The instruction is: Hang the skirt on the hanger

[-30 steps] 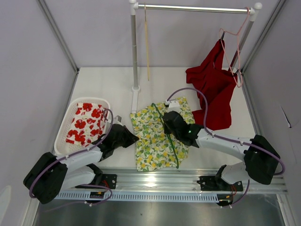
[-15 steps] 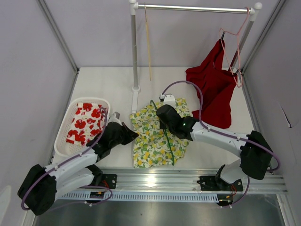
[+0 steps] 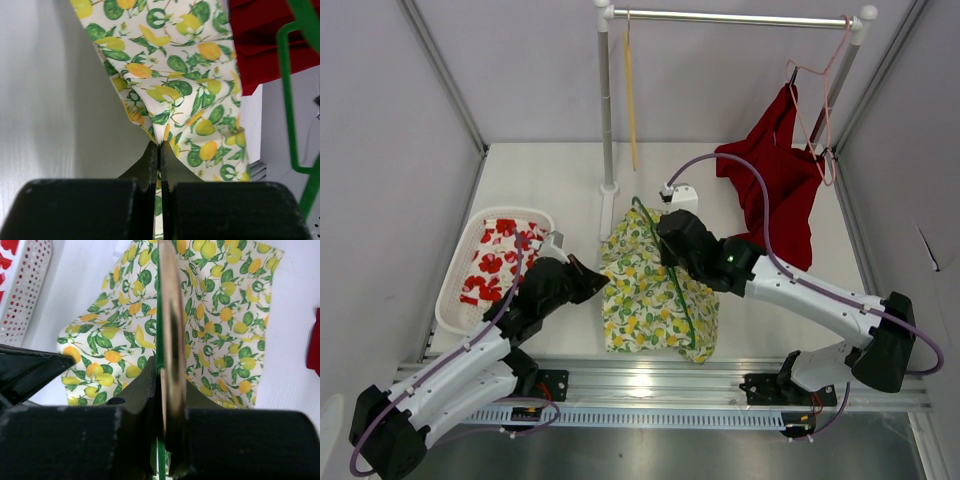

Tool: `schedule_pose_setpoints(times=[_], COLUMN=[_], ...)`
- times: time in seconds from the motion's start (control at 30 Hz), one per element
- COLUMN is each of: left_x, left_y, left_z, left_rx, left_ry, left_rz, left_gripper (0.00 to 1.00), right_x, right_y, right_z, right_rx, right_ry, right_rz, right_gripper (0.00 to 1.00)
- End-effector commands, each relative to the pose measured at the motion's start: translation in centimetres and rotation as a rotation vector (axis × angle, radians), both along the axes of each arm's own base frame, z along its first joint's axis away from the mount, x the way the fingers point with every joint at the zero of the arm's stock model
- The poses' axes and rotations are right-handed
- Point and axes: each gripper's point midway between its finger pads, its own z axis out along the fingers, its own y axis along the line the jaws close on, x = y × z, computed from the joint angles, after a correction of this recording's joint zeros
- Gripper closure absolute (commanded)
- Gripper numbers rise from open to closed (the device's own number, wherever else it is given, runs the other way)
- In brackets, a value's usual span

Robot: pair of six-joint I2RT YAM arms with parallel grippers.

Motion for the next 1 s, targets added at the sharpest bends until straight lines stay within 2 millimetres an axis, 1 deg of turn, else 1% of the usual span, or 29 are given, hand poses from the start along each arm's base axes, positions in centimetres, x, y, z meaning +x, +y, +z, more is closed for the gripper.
schedule_pose_setpoints(times=[0.0,0.03,0.1,0.13,0.2,0.23,0.27,0.3,0.33,0.4,0.43,0.47,0.5,0.53,0.57,0.6,0.63,0.67,0.7,0.73,0.77,0.8,0.83,0.87,0.9,0.93,0.97], left_x=[0.1,0.1,0.0,-0.1,-0.2,-0.4,-0.4,-0.5,-0.7,-1.0,-1.4,-1.4,-1.7,-2.0,-1.8,-2.1,-2.2,-2.2,-2.3,-2.0,-2.0,-1.7,-1.8,-1.6,-1.7,-1.6,-1.5], left_y=[0.7,0.8,1.1,1.2,1.3,1.2,1.1,1.0,1.1,1.2,1.3,1.2,1.3,1.3,1.0,0.9,0.7,0.1,0.0,-0.5,-1.0,-1.4,-1.7,-2.0,-2.4,-2.6,-2.7], left_z=[0.7,0.7,0.0,-0.2,-1.3,-1.7,-2.0,-2.3,-3.4,-4.3,-5.5,-5.7,-6.5,-7.3,-7.1,-7.7,-7.7,-7.6,-7.8,-7.1,-6.5,-5.9,-5.5,-4.9,-4.0,-3.3,-2.8], left_rx=[0.015,0.015,0.025,0.029,0.037,0.033,0.029,0.022,0.027,0.030,0.043,0.035,0.034,0.034,0.017,0.013,0.010,-0.004,0.005,-0.010,-0.012,-0.021,-0.021,-0.023,-0.019,-0.021,-0.013], left_ry=[-0.014,-0.014,-0.002,0.004,0.028,0.035,0.041,0.049,0.067,0.089,0.116,0.115,0.135,0.151,0.139,0.151,0.148,0.136,0.138,0.110,0.095,0.059,0.044,0.030,0.000,-0.020,-0.041], left_rz=[0.024,0.028,0.039,0.042,0.045,0.040,0.038,0.041,0.040,0.040,0.037,0.037,0.036,0.034,0.034,0.031,0.025,0.008,-0.005,-0.017,-0.037,-0.056,-0.070,-0.079,-0.104,-0.118,-0.131], left_gripper=[1.00,1.00,1.00,1.00,1.00,1.00,1.00,1.00,1.00,1.00,1.00,1.00,1.00,1.00,1.00,1.00,1.00,1.00,1.00,0.99,0.91,0.86,0.81,0.73,0.68,0.61,0.59], right_x=[0.5,0.6,0.9,0.9,1.1,1.0,1.0,1.1,0.6,0.5,0.3,0.4,0.5,0.6,0.7,0.8,1.1,1.0,0.9,0.8,0.6,0.4,0.2,-0.1,-0.2,-0.4,-0.5], right_y=[0.1,0.1,0.1,0.0,-0.3,-0.5,-0.6,-0.1,-0.4,-0.4,-0.7,-0.9,-0.9,-1.1,-1.2,-1.3,-1.5,-1.2,-1.1,-1.1,-0.8,-0.8,-0.9,-0.9,-1.1,-1.2,-1.4], right_z=[5.0,5.5,6.3,6.3,6.0,4.7,3.8,3.6,1.6,0.5,-0.6,-0.8,-0.7,-0.3,0.3,0.7,1.3,1.7,2.0,2.2,2.7,2.4,2.6,3.3,3.1,3.4,3.9], right_rx=[0.033,0.030,0.014,0.003,-0.004,-0.018,-0.016,0.025,0.010,0.032,0.020,0.019,0.023,0.033,0.041,0.045,0.055,0.066,0.072,0.075,0.095,0.097,0.105,0.123,0.120,0.128,0.123], right_ry=[-0.078,-0.085,-0.099,-0.099,-0.098,-0.079,-0.065,-0.070,-0.046,-0.040,-0.024,-0.027,-0.034,-0.042,-0.055,-0.065,-0.075,-0.077,-0.084,-0.089,-0.094,-0.092,-0.098,-0.118,-0.123,-0.131,-0.150], right_rz=[-0.007,-0.004,-0.001,-0.002,-0.014,-0.011,-0.013,-0.014,0.002,-0.007,0.000,-0.004,-0.003,-0.003,-0.006,-0.003,-0.007,0.014,0.026,0.038,0.051,0.058,0.062,0.071,0.080,0.089,0.105], right_gripper=[1.00,1.00,1.00,1.00,1.00,1.00,1.00,1.00,1.00,1.00,1.00,1.00,1.00,1.00,1.00,1.00,1.00,1.00,1.00,1.00,1.00,1.00,1.00,1.00,1.00,1.00,1.00])
